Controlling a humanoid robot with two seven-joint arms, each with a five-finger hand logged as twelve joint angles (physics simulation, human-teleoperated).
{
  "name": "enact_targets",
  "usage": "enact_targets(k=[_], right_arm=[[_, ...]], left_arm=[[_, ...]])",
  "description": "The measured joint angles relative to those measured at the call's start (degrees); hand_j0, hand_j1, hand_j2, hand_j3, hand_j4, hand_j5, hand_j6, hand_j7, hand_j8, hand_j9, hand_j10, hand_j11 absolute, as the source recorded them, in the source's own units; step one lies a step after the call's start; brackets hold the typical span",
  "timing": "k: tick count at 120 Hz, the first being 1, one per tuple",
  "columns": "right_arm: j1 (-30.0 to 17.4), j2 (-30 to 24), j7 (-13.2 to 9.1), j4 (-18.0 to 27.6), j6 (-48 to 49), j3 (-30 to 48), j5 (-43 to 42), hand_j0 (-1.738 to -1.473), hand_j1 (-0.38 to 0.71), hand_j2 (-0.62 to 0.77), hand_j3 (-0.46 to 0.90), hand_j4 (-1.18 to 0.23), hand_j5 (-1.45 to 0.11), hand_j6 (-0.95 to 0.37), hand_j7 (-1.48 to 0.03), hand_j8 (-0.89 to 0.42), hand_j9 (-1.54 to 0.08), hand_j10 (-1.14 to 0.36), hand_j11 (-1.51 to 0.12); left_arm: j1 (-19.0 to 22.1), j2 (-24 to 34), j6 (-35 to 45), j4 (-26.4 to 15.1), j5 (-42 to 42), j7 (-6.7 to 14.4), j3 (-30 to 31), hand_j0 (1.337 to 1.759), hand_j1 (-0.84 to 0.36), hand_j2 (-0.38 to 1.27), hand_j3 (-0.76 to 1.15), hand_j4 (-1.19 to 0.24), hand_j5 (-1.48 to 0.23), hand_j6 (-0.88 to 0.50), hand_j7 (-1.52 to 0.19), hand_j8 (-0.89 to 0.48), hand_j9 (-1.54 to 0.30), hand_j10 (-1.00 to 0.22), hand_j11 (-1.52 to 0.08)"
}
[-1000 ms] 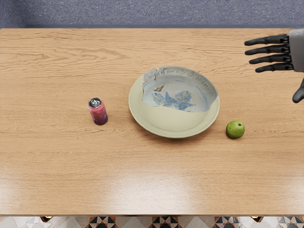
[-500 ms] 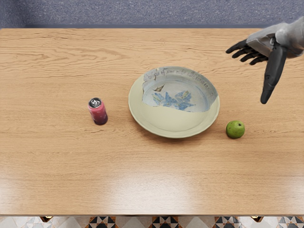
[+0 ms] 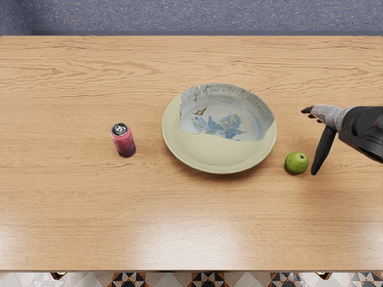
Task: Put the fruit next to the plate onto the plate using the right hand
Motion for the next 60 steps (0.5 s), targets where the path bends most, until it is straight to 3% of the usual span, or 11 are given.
enact_targets(k=[33, 60], right_arm=[[-4.04, 5.79, 0.00, 0.32, -9.70, 0.05, -0.19, -1.658, -0.32, 0.00, 0.00, -0.03, -0.04, -0.03, -0.04, -0.03, -0.04, -0.03, -0.04], [-7.02, 8.36, 0.00, 0.34, -12.01, -0.17, -0.31, -1.658, -0.23, -0.02, 0.00, -0.10, -0.13, -0.10, -0.13, -0.10, -0.13, -0.10, -0.13]], left_arm=[[0.00, 0.00, 0.00, 0.01, 0.00, 0.00, 0.00, 1.658, 0.35, 0.00, 0.00, 0.00, 0.00, 0.00, 0.00, 0.00, 0.00, 0.00, 0.00], [0.00, 0.00, 0.00, 0.02, 0.00, 0.00, 0.00, 1.658, 0.35, 0.00, 0.00, 0.00, 0.00, 0.00, 0.00, 0.00, 0.00, 0.00, 0.00]])
